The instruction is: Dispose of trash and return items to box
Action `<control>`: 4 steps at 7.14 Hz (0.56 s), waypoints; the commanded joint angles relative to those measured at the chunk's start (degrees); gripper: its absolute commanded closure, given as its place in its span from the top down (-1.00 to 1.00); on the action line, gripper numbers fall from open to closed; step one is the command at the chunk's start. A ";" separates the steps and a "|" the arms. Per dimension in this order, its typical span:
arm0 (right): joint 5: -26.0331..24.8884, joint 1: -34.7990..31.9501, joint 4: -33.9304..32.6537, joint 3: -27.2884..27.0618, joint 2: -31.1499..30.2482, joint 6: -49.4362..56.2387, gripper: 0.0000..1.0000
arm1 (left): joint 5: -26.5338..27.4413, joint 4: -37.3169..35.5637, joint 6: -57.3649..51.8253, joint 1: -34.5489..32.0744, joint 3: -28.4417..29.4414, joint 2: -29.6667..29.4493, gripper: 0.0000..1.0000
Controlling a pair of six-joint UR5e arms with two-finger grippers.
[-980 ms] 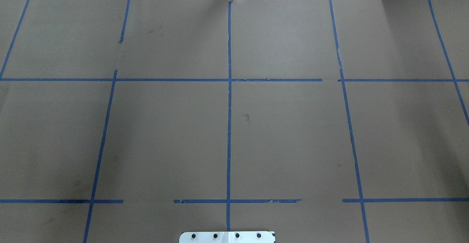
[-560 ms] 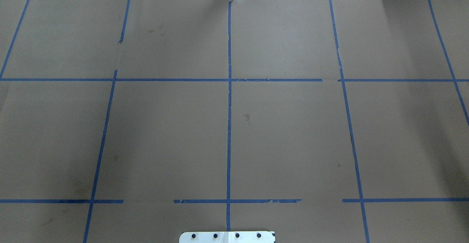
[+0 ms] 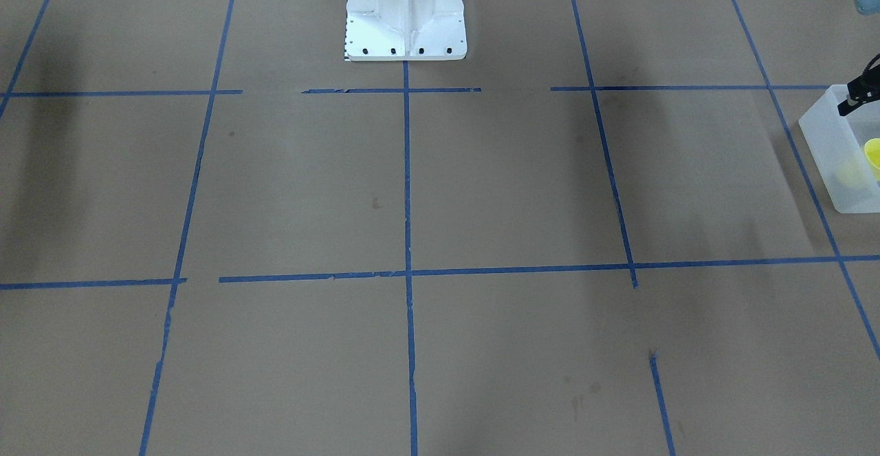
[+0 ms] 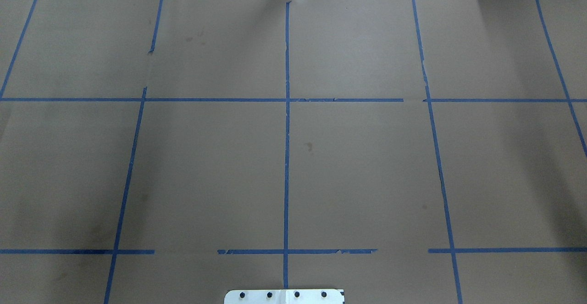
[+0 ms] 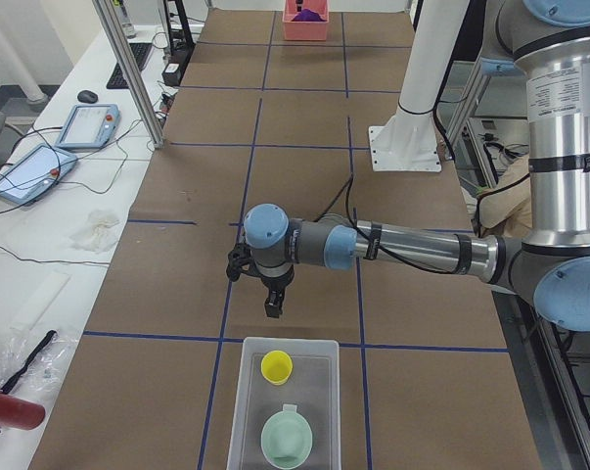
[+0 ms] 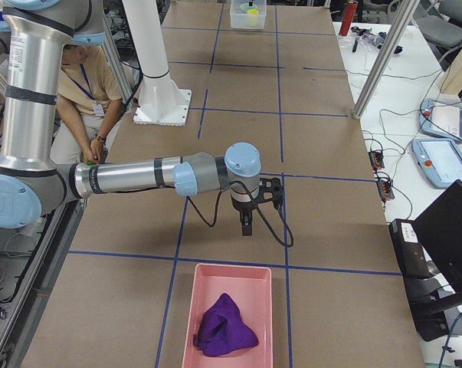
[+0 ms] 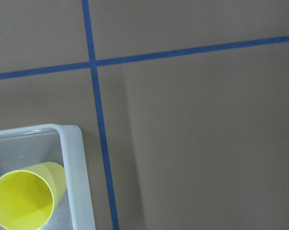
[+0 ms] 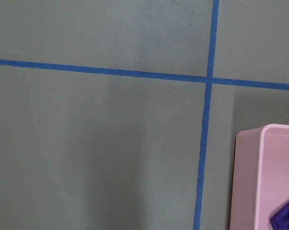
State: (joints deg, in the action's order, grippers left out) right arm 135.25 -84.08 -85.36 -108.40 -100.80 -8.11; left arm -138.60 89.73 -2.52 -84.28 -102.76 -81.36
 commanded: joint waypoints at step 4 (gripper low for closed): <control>1.06 -0.73 -0.07 1.26 0.87 -0.42 1.00 | 0.34 -0.09 -1.96 -7.65 0.88 -1.16 1.00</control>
State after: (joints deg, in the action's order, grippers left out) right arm 135.63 -84.22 -85.47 -107.02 -99.65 -8.74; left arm -138.79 89.57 -4.16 -91.17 -102.44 -81.96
